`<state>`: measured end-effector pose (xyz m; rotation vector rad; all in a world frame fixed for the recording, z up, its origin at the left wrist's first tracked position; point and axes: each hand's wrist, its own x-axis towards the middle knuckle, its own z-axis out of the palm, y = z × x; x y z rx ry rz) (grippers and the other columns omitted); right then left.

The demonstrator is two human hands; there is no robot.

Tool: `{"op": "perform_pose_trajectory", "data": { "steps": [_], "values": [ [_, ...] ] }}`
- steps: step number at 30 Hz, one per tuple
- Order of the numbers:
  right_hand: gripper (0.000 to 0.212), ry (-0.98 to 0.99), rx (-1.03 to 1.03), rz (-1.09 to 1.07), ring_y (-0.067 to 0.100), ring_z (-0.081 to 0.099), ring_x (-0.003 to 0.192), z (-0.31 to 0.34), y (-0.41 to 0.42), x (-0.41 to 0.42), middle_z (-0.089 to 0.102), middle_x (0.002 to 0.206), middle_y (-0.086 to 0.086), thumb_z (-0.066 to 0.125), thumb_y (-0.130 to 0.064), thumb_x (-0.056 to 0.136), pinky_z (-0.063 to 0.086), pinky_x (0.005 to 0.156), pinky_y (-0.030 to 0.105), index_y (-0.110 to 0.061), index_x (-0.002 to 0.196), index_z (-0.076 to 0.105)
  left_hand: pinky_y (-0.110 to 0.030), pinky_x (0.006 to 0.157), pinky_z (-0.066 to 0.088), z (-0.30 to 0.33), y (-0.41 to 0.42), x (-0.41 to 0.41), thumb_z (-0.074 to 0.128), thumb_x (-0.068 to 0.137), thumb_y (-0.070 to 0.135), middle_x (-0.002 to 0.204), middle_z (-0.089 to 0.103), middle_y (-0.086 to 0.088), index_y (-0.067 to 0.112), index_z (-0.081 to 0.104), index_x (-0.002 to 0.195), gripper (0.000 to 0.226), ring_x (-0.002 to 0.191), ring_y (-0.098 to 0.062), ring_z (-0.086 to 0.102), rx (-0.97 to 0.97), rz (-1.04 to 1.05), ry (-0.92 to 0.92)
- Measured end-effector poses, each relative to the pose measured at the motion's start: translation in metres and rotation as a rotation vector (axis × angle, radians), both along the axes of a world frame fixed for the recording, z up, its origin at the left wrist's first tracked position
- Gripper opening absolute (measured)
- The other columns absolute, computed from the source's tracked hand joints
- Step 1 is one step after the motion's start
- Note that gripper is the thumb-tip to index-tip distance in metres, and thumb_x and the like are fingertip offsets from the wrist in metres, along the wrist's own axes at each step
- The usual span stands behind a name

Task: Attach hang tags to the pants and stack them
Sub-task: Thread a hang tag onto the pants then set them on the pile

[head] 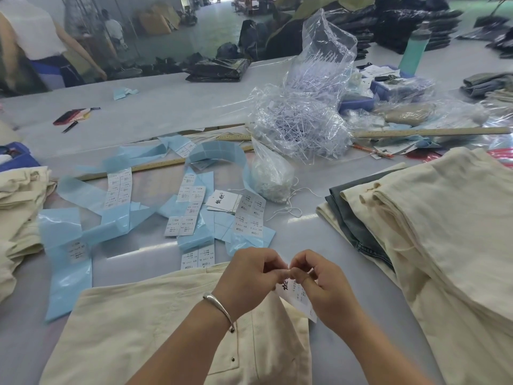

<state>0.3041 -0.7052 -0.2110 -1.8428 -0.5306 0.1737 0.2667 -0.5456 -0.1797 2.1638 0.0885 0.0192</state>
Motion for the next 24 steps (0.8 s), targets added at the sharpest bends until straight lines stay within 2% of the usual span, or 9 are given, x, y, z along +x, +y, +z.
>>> {"op": "perform_pose_trajectory", "data": {
  "steps": [4,9,11,14,16,18,20,22,24],
  "values": [
    [0.021,0.089,0.051,0.075,0.005,0.055,0.063,0.004,-0.003,0.0,0.064,0.069,-0.002,0.06,0.005,0.088,0.044,0.061,0.018,-0.013,0.078,0.062,-0.017,0.052,0.045,0.003,0.01,0.003,0.076,0.082,0.01,0.064,0.069,0.003,0.004,0.068,0.079,0.01,0.054,-0.007,0.062,-0.176,-0.094,0.119],
    [0.015,0.194,0.104,0.175,0.011,0.057,0.066,0.008,-0.005,0.003,0.062,0.067,-0.002,0.058,0.007,0.089,0.044,0.064,0.02,-0.006,0.081,0.062,-0.012,0.045,0.039,-0.001,0.019,0.007,0.082,0.074,0.013,0.061,0.068,0.001,0.01,0.061,0.069,0.022,0.052,-0.009,0.061,-0.258,-0.108,0.157],
    [0.014,0.206,0.104,0.17,0.013,0.054,0.065,0.007,-0.002,0.002,0.06,0.066,-0.001,0.058,0.007,0.089,0.044,0.064,0.024,-0.004,0.081,0.062,-0.012,0.048,0.041,-0.006,0.02,0.007,0.084,0.072,0.01,0.059,0.066,0.001,0.009,0.061,0.068,0.022,0.052,-0.01,0.06,-0.281,-0.093,0.142],
    [0.015,0.258,0.099,0.164,0.012,0.051,0.062,0.004,-0.001,0.002,0.057,0.064,0.0,0.057,0.01,0.088,0.044,0.061,0.023,-0.002,0.079,0.061,-0.022,0.057,0.047,-0.015,0.02,0.007,0.084,0.07,0.009,0.062,0.064,-0.003,0.006,0.063,0.071,0.022,0.056,-0.013,0.058,-0.266,-0.069,0.138],
    [0.016,0.258,0.006,0.171,0.011,0.051,0.062,0.004,-0.001,0.004,0.058,0.064,-0.002,0.059,0.007,0.087,0.044,0.063,0.025,-0.006,0.078,0.062,-0.019,0.06,0.046,-0.021,0.017,0.004,0.086,0.069,0.016,0.065,0.063,0.001,0.011,0.065,0.073,0.022,0.058,-0.007,0.055,-0.15,-0.045,0.124],
    [0.016,0.136,-0.253,0.164,0.009,0.054,0.065,0.002,-0.001,0.007,0.06,0.07,-0.007,0.062,-0.001,0.087,0.046,0.067,0.028,-0.014,0.079,0.065,-0.011,0.062,0.041,-0.026,0.016,-0.002,0.085,0.07,0.026,0.074,0.061,0.007,0.025,0.065,0.074,0.021,0.061,-0.001,0.052,0.044,-0.004,0.082],
    [0.017,-0.085,-0.535,0.059,0.01,0.055,0.078,0.003,0.008,0.001,0.057,0.087,-0.01,0.059,-0.005,0.087,0.046,0.071,0.03,-0.021,0.088,0.065,-0.008,0.064,0.039,-0.03,0.022,-0.011,0.083,0.072,0.029,0.087,0.06,0.011,0.035,0.061,0.077,0.023,0.069,-0.001,0.057,0.098,0.051,0.028],
    [0.03,-0.264,-0.518,-0.073,0.015,0.054,0.088,0.005,0.026,-0.015,0.055,0.097,-0.007,0.054,0.006,0.082,0.047,0.072,0.034,-0.019,0.095,0.065,-0.01,0.067,0.04,-0.033,0.038,-0.024,0.079,0.076,0.028,0.092,0.06,0.013,0.035,0.061,0.079,0.02,0.074,0.001,0.06,0.092,0.14,0.005],
    [0.036,-0.403,-0.443,-0.011,0.02,0.054,0.092,0.004,0.05,-0.034,0.06,0.099,-0.002,0.056,0.011,0.073,0.048,0.072,0.035,-0.015,0.096,0.067,-0.013,0.071,0.042,-0.041,0.065,-0.045,0.075,0.08,0.025,0.088,0.062,0.013,0.031,0.063,0.078,0.013,0.08,-0.001,0.06,0.132,0.246,0.029]
  ]
}}
